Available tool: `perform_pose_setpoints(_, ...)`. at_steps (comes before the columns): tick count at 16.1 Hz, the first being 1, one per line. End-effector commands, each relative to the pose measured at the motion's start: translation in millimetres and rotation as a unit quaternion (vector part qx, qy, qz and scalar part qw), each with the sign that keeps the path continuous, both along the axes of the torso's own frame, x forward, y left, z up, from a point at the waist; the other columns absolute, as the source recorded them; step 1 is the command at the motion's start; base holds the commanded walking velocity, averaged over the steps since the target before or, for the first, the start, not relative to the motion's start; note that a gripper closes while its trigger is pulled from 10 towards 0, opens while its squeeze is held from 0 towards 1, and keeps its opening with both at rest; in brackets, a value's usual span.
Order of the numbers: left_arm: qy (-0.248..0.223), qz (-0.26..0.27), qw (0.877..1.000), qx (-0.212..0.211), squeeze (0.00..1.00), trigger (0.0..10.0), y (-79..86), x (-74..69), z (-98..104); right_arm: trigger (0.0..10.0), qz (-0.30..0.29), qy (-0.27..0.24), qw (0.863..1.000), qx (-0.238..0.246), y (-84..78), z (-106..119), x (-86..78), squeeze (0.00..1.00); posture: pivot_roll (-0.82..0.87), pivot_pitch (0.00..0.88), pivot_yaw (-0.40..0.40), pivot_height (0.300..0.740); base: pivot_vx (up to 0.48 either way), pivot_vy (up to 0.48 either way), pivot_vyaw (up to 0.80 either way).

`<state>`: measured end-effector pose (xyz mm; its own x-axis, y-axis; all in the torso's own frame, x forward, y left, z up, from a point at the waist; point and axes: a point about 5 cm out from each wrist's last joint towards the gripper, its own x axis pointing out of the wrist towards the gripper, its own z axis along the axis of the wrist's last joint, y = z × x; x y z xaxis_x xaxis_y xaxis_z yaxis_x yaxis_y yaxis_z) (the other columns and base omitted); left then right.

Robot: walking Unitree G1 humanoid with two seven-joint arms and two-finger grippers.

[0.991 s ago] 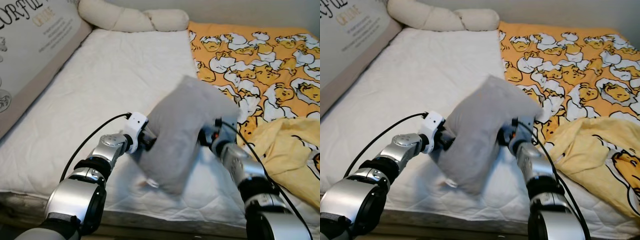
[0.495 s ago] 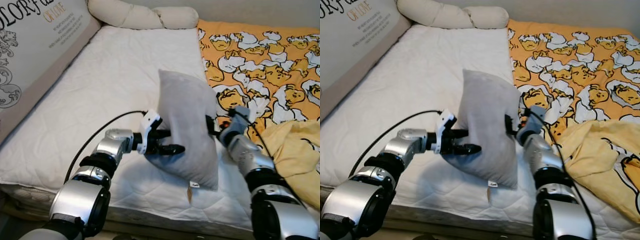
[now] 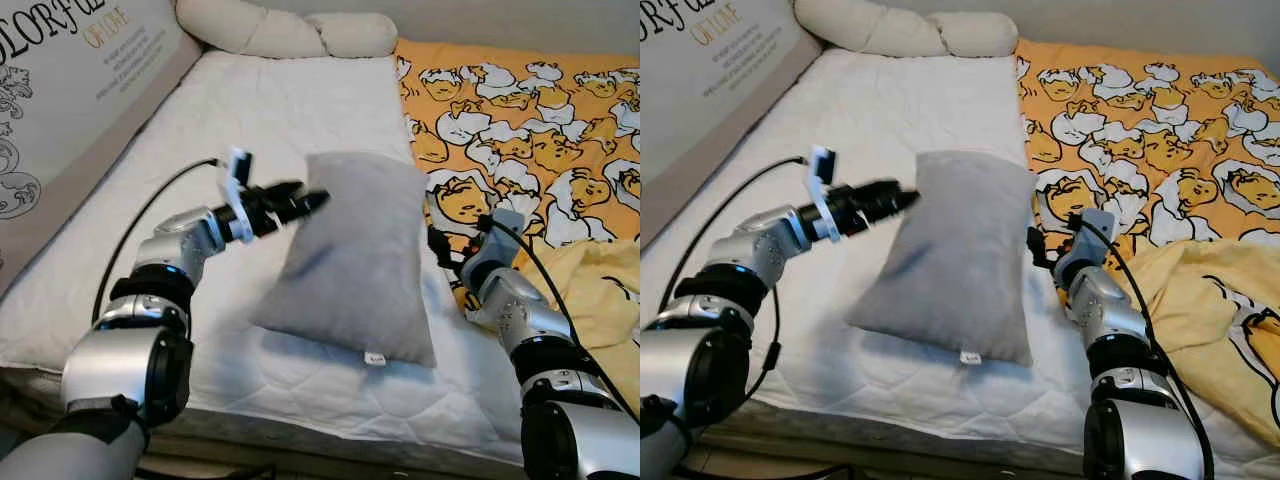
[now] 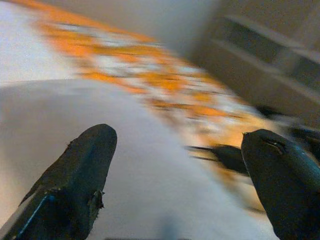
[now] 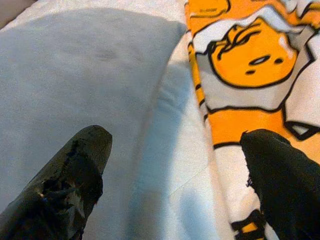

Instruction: Clean up the room

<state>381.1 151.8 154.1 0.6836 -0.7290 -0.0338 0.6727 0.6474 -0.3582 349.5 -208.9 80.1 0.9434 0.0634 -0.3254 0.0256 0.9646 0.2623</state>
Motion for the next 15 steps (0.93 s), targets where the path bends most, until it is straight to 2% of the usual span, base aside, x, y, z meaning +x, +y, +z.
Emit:
perform_pose_setpoints(1, 0.014, 0.079, 0.996, 0.044, 0.0, 10.0, 7.3, 3.8, -9, 10.0, -0.007, 0.005, 1.0, -0.009, -2.8, -4, -2.0, 0.0, -0.06, 0.0, 0.01, 0.74, 0.0, 0.0, 0.0)
perform_pose_setpoints(3, 0.041, 0.143, 0.983, 0.11, 0.0, 10.0, 11.1, 2.2, -27, 10.0, -0.001, 0.014, 1.0, -0.02, 3.7, -8, -2.7, 0.0, -0.06, 0.0, 0.012, 0.74, 0.0, 0.0, 0.0)
perform_pose_setpoints(4, 0.072, 0.206, 0.953, 0.21, 0.0, 10.0, 16.8, -6.3, -55, 10.0, 0.007, 0.039, 0.998, -0.044, 16.4, -19, -6.4, 0.0, -0.07, 0.0, 0.015, 0.74, 0.0, 0.0, 0.0)
perform_pose_setpoints(5, 0.084, 0.212, 0.938, 0.26, 0.0, 10.0, 15.9, -15.1, -73, 10.0, 0.024, 0.056, 0.996, -0.065, 27.0, -29, -11.0, 0.0, -0.07, 0.0, 0.017, 0.74, 0.0, 0.0, 0.0)
perform_pose_setpoints(7, 0.093, 0.184, 0.933, 0.296, 0.0, 10.0, 6.9, -24.3, -89, 10.0, 0.047, 0.068, 0.995, -0.057, 37.8, -37, -16.2, 0.0, -0.08, 0.0, 0.025, 0.74, 0.0, 0.0, 0.0)
perform_pose_setpoints(10, 0.105, 0.082, 0.952, 0.276, 0.0, 10.0, -17.9, -35.9, -102, 10.0, 0.107, 0.093, 0.989, -0.047, 47.7, -48, -25.7, 0.0, -0.08, 0.0, 0.021, 0.74, 0.0, 0.0, 0.0)
perform_pose_setpoints(12, 0.097, 0.0, 0.961, 0.258, 0.0, 10.0, -29.5, -43.5, -105, 10.0, 0.16, 0.084, 0.984, -0.003, 50.9, -43, -28.4, 0.0, -0.07, 0.0, 0.011, 0.74, 0.0, 0.0, 0.0)
perform_pose_setpoints(13, 0.099, -0.022, 0.965, 0.244, 0.0, 10.0, -30.9, -44.9, -104, 10.0, 0.175, 0.084, 0.981, 0.004, 50.1, -42, -29.4, 0.0, -0.07, 0.0, 0.009, 0.74, 0.0, 0.0, 0.0)
perform_pose_setpoints(14, 0.101, -0.08, 0.973, 0.193, 0.0, 10.0, -34.3, -47.7, -98, 10.0, 0.206, 0.088, 0.974, 0.02, 44.7, -38, -32.5, 0.0, -0.06, 0.0, 0.005, 0.74, 0.0, 0.0, 0.0)
perform_pose_setpoints(15, 0.091, -0.125, 0.974, 0.164, 0.0, 10.0, -35.8, -48.9, -91, 10.0, 0.22, 0.084, 0.971, 0.042, 39.8, -31, -33.8, 0.0, -0.06, 0.0, -0.002, 0.74, 0.0, 0.0, 0.0)
